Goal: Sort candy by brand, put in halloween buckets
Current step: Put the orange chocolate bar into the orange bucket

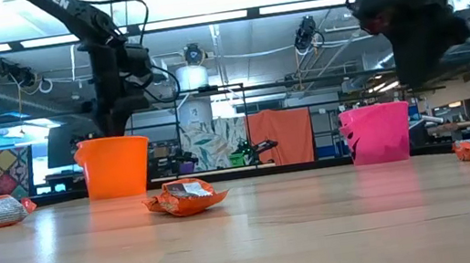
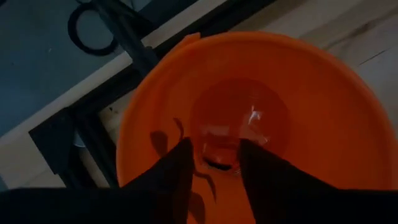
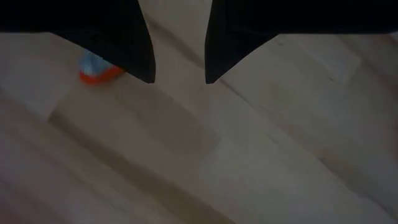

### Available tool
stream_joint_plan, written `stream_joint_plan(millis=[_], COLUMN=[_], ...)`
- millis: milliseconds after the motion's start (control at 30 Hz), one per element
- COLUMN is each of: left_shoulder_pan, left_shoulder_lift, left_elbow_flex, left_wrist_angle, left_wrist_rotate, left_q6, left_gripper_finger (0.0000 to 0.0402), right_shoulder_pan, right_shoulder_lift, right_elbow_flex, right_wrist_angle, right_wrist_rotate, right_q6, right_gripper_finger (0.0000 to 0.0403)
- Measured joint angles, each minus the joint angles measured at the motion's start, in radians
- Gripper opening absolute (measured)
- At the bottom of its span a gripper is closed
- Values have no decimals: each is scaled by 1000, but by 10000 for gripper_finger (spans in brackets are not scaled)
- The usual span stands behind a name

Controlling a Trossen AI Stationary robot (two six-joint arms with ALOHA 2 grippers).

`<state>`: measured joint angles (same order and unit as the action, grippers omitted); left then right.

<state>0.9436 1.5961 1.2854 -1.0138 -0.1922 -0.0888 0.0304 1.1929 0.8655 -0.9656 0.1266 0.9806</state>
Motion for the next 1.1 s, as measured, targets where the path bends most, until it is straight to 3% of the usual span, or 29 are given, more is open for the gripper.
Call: stream_joint_plan(millis=[200, 467, 633, 867, 1100], left_shoulder_pan=[-10, -75, -128, -219, -295], left_shoulder_lift=[-73, -192, -211, -211, -211], left_elbow_flex=[0, 1, 1, 1, 1], left_wrist_angle=[1, 1, 11, 96, 232], left_wrist_rotate=[3, 51, 78, 176, 319], left_q6=[1, 2, -28, -25, -28], left_gripper_finger=[158, 157, 157, 157, 156], right_shoulder_pan=[32, 25, 8, 8, 6], right_shoulder_lift=[0, 0, 0, -3, -2], right_elbow_flex=[-93, -153, -240, -324, -344], right_wrist_angle=[-5, -83, -32, 171, 172], right_wrist_rotate=[-37, 48, -13, 9, 44], right_q6=[243, 387, 386, 332, 343], right_gripper_finger=[151, 149, 149, 143, 87])
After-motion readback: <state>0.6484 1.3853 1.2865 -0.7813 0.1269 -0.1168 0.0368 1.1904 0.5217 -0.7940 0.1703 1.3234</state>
